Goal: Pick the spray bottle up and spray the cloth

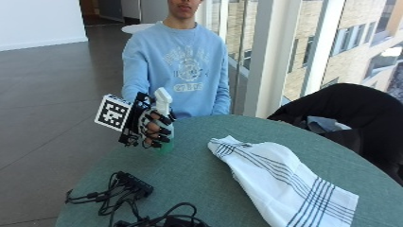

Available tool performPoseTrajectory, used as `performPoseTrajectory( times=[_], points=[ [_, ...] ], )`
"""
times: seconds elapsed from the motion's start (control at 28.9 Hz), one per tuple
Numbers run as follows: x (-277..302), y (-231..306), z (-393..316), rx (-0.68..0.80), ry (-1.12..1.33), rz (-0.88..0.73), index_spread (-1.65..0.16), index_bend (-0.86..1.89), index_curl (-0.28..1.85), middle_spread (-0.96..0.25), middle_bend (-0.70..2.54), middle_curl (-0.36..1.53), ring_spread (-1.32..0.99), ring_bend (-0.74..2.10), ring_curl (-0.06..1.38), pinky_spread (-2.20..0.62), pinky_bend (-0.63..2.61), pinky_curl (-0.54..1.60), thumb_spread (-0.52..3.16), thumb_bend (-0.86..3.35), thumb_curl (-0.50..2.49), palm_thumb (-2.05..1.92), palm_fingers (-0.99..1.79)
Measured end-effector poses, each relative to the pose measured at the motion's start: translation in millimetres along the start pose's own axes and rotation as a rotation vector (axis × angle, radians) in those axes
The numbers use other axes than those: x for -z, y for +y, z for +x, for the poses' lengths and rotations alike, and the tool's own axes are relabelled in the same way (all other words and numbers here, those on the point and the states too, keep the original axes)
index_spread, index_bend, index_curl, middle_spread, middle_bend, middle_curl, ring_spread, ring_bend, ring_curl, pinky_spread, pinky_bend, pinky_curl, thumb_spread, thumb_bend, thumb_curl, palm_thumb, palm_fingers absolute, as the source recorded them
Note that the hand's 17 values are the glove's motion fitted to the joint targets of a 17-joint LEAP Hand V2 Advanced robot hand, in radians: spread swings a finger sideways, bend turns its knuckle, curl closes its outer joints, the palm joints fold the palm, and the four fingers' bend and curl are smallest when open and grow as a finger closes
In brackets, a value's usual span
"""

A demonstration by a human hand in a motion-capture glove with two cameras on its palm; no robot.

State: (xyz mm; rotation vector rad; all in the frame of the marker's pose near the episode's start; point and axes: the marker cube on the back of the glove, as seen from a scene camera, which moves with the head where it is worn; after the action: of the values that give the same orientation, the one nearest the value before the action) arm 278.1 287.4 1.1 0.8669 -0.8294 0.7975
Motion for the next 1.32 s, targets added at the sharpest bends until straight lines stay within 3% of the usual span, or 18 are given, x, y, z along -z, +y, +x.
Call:
performPoseTrajectory(
  times=[0.17, 0.69, 0.97, 1.32],
  points=[
    [-10.0, -23.9, -38.2, 0.059, 0.079, -0.154, -0.29, 0.15, 0.34, -0.09, 0.19, 0.40, -0.08, 0.49, 0.38, 0.13, 0.24, 0.36, 0.73, 0.05, 0.49, 0.99, 1.10],
    [-97.3, -82.3, -98.8, -0.028, 0.318, -0.503, -0.25, 0.16, 0.38, -0.08, 0.15, 0.39, -0.06, 0.55, 0.40, 0.06, 0.33, 0.39, 0.60, -0.03, 0.58, 1.01, 1.15],
    [-136.9, -86.2, -97.8, -0.045, 0.355, -0.550, -0.23, 0.17, 0.40, -0.08, 0.16, 0.39, -0.05, 0.57, 0.41, 0.04, 0.36, 0.39, 0.56, -0.03, 0.61, 0.99, 1.15],
    [-139.3, -86.2, -96.1, -0.068, 0.347, -0.552, -0.23, 0.17, 0.43, -0.08, 0.16, 0.38, -0.05, 0.59, 0.42, 0.03, 0.37, 0.39, 0.53, -0.03, 0.65, 0.98, 1.15]
  ],
)
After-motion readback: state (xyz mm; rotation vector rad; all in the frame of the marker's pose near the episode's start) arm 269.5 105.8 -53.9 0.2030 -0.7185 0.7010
